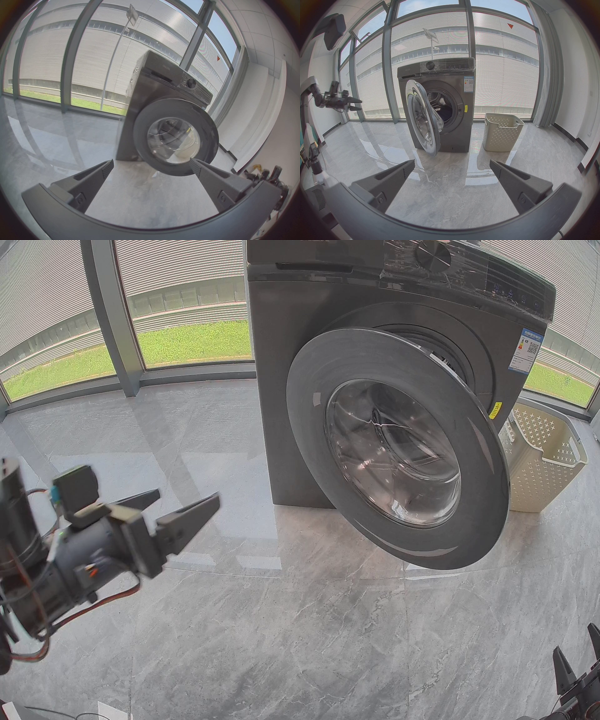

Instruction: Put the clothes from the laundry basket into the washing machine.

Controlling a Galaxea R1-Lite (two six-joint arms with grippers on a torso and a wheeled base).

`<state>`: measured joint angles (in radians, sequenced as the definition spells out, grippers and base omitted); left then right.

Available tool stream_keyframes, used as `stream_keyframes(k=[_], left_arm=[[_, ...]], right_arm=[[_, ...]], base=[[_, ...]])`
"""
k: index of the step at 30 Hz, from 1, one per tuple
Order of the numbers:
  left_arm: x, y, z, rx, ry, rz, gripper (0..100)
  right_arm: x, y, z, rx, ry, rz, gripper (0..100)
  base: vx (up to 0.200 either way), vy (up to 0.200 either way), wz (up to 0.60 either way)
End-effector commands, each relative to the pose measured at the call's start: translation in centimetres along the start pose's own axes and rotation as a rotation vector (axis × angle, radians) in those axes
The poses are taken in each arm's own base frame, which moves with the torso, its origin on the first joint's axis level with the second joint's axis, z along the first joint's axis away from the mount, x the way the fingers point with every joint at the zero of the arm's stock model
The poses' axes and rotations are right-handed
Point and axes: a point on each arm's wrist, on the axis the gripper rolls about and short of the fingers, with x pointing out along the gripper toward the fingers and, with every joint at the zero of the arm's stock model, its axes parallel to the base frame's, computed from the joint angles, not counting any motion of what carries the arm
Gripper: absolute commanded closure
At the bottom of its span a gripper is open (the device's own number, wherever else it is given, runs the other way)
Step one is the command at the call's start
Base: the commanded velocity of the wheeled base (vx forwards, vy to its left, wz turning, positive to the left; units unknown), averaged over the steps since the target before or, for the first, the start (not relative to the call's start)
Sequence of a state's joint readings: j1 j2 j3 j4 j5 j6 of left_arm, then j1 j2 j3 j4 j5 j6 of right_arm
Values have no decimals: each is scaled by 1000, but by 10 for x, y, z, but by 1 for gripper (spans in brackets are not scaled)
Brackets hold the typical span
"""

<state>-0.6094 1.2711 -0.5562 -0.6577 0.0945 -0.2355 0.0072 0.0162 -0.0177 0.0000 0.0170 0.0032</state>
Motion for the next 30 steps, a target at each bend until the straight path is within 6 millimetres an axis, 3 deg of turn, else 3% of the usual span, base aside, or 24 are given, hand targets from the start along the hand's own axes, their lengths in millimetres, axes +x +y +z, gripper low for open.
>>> stream_keyframes(k=[1, 8, 9, 14, 23, 30], left_arm=[[-163, 44, -83, 150, -167, 266, 0], [-187, 41, -107, 157, -210, 302, 0], [-192, 40, -118, 160, -215, 303, 0], [-200, 42, -145, 132, -90, 325, 0], [-203, 41, -146, 131, -167, 509, 0], [-204, 41, -154, 219, -84, 481, 0]], right_arm=[[0, 0, -5, -3, 1, 5, 0], [0, 0, -5, -2, 2, 5, 0], [0, 0, -5, -2, 2, 5, 0], [0, 0, -5, -3, 1, 5, 0], [0, 0, -5, -3, 1, 5, 0], [0, 0, -5, -2, 1, 2, 0]], base=[[0, 0, 0], [0, 0, 0], [0, 0, 0], [0, 0, 0], [0, 0, 0], [0, 0, 0]])
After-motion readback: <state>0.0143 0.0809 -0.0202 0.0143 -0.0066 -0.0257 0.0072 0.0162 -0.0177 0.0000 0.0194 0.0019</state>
